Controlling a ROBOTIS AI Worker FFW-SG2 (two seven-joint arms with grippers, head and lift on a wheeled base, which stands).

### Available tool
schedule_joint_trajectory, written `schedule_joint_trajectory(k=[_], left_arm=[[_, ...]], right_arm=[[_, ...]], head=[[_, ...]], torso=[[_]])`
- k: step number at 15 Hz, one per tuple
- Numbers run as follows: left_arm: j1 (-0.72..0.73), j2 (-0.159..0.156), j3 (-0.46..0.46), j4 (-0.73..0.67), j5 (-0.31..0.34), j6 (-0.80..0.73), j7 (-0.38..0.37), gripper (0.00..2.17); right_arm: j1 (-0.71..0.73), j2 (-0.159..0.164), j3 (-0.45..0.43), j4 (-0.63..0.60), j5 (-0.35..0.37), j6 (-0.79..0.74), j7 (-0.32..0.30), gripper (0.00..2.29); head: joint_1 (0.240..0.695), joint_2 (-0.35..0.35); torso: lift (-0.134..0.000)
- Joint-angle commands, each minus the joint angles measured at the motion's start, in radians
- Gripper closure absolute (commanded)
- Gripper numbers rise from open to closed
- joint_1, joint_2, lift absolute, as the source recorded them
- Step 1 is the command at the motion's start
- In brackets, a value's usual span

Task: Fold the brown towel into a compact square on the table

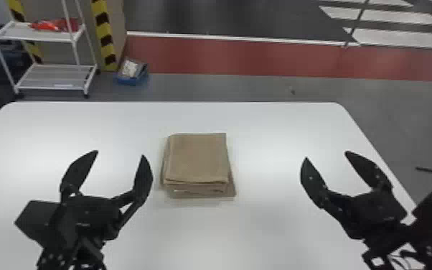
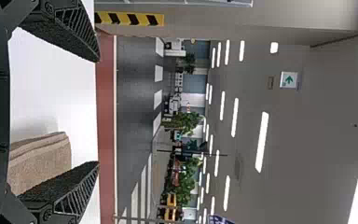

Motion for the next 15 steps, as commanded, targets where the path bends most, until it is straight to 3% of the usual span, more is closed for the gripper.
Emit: schedule_joint_trajectory(k=[1,2,7,10,15], left_arm=[[0.047,0.002,0.017,-0.001,-0.010,-0.063,0.010,0.08],[0.061,0.000,0.026,-0.001,-0.008,-0.079,0.010,0.08],[0.100,-0.014,0.018,-0.030,-0.056,-0.054,0.013,0.08],[0.117,-0.015,0.056,-0.047,-0.049,-0.045,0.018,0.08],[0.143,-0.026,0.124,-0.082,-0.026,-0.048,0.019,0.08]], right_arm=[[0.026,0.022,-0.014,0.043,-0.027,-0.074,0.011,0.05],[0.040,0.035,-0.024,0.049,-0.032,-0.089,0.015,0.05],[0.066,0.045,-0.028,0.056,-0.032,-0.092,-0.007,0.05],[0.076,0.045,-0.004,0.043,-0.031,-0.083,-0.016,0.06],[0.082,0.045,0.045,0.023,-0.011,-0.083,-0.018,0.06]], head=[[0.695,-0.130],[0.695,-0.132],[0.695,-0.143],[0.695,-0.155],[0.695,-0.074]], torso=[[-0.123],[-0.123],[-0.123],[-0.123],[-0.123]])
